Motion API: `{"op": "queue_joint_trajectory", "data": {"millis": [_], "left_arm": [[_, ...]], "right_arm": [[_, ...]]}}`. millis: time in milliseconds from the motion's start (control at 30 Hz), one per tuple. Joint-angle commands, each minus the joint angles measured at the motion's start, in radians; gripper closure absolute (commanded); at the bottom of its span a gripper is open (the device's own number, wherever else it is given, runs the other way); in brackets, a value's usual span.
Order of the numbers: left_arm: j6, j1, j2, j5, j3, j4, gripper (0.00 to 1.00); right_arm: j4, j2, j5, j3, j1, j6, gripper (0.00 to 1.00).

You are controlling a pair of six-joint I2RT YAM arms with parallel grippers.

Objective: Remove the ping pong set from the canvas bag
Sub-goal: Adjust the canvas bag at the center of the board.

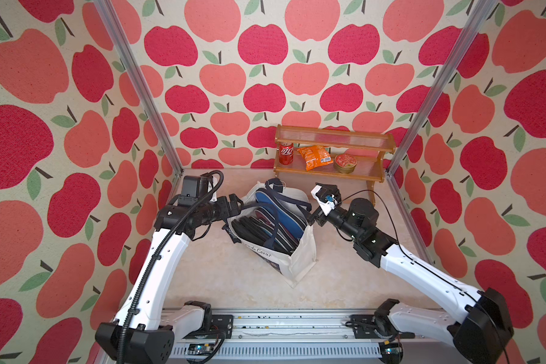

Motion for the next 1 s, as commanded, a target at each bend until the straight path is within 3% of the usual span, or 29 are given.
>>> {"op": "queue_joint_trajectory", "data": {"millis": [0,200,400,533,633,733,833,967], "left_arm": [[0.008,-0.003,-0.02,-0.041,-0.035,-0.04,0.0],[-0.01,-0.003,-0.046,-0.049,-0.052,-0.026,0.01],[0.006,-0.037,-0.023,-0.12,0.003,-0.056,0.0],[0.019,-0.073,0.004,-0.184,0.035,-0.091,0.0],[0.02,-0.084,0.019,-0.2,0.04,-0.101,0.01],[0.021,-0.089,0.026,-0.207,0.04,-0.099,0.0],[0.021,-0.096,0.034,-0.217,0.044,-0.1,0.0],[0.025,-0.103,0.049,-0.221,0.05,-0.105,0.0]], "right_arm": [[0.079,0.013,0.118,0.045,0.008,0.058,0.01],[-0.027,0.071,0.312,0.136,0.002,0.13,0.01],[-0.28,0.106,0.37,0.227,-0.092,0.372,0.01],[-0.446,0.101,0.301,0.265,-0.193,0.548,0.01],[-0.499,0.082,0.252,0.263,-0.238,0.591,0.01],[-0.467,0.041,0.195,0.239,-0.239,0.548,0.01],[-0.428,0.022,0.019,0.232,-0.237,0.479,0.01],[-0.542,0.085,-0.152,0.33,-0.223,0.397,0.03]]}}
